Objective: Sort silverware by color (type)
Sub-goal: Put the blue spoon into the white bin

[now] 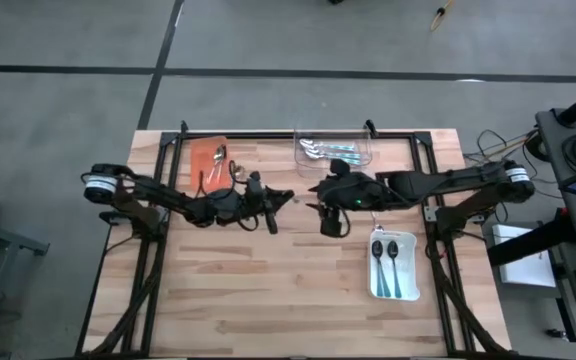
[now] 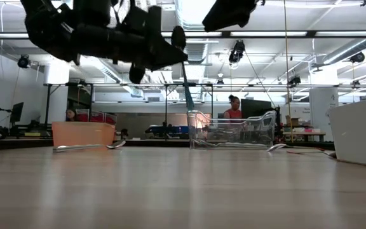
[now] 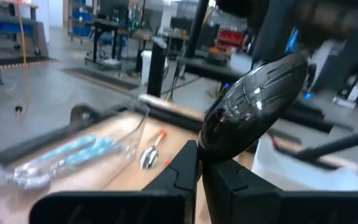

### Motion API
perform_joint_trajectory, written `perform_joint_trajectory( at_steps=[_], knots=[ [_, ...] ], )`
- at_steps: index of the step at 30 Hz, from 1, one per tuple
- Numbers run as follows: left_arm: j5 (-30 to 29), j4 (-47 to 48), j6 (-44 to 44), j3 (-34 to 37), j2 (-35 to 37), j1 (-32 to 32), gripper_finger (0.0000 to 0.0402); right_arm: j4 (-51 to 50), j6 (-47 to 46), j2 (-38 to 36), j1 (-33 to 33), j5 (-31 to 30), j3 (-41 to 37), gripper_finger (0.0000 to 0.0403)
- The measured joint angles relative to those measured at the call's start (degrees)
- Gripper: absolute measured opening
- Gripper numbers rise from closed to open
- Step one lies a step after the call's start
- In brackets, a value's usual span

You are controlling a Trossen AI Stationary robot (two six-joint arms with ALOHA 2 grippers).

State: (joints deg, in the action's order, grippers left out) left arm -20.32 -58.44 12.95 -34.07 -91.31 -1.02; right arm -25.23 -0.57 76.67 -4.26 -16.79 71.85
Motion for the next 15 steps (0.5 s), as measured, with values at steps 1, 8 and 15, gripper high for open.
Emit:
perform_joint_trajectory(
  at_steps=[1,8,15],
  knots=[
    [0.00,-0.16,0.00,0.00,0.90,0.00,0.0001,1.48,-0.35,-0.66,-0.31,-0.06,-1.35,0.0166],
    [-0.11,-0.42,-0.15,0.07,5.70,0.00,0.0001,21.05,0.92,-2.02,-2.56,-9.75,-13.53,0.0156],
    [-1.67,-0.73,0.01,0.07,6.30,0.02,0.0000,44.60,3.24,3.27,-3.36,-16.32,-20.38,0.0148]
  ],
)
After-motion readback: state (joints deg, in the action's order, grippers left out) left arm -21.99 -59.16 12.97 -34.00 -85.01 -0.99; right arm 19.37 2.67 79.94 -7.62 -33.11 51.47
